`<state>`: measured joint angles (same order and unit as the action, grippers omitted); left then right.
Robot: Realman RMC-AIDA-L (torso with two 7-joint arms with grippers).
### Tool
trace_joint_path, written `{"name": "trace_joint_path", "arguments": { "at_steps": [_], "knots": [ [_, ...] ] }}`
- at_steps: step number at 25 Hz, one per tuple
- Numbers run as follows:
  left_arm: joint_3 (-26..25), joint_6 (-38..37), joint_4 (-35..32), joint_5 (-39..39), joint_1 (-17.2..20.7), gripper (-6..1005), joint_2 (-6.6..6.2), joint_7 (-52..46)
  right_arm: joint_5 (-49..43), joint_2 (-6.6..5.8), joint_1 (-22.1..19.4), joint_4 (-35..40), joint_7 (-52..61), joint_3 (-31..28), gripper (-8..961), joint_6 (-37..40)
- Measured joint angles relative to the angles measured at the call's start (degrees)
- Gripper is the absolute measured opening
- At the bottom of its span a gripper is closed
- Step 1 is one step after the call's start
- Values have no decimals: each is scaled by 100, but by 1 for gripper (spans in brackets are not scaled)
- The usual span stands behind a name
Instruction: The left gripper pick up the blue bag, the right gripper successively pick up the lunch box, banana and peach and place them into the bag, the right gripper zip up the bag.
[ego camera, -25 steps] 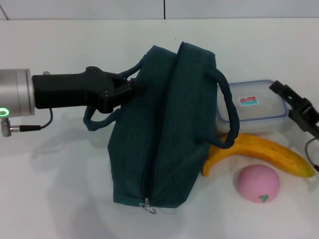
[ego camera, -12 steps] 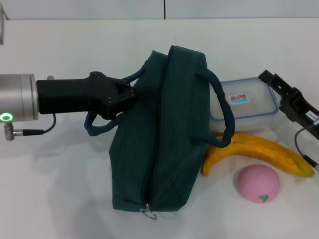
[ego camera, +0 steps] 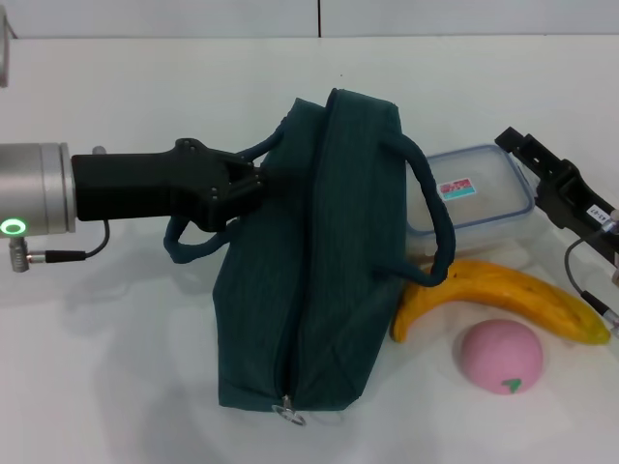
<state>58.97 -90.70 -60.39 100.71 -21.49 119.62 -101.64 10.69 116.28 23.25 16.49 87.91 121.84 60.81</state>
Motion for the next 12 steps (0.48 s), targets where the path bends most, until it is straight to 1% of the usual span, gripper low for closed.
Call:
{"name": "trace_joint_path", "arguments": {
  "at_steps": [3, 12],
  "knots": [
    [-3, 8, 40, 0, -19, 43, 0, 33, 8, 0, -15, 2, -1, -14, 823, -1],
    [-26, 26, 65, 0, -49, 43, -2, 57, 27, 0, -1, 3, -95, -49, 464, -9]
  ]
}}
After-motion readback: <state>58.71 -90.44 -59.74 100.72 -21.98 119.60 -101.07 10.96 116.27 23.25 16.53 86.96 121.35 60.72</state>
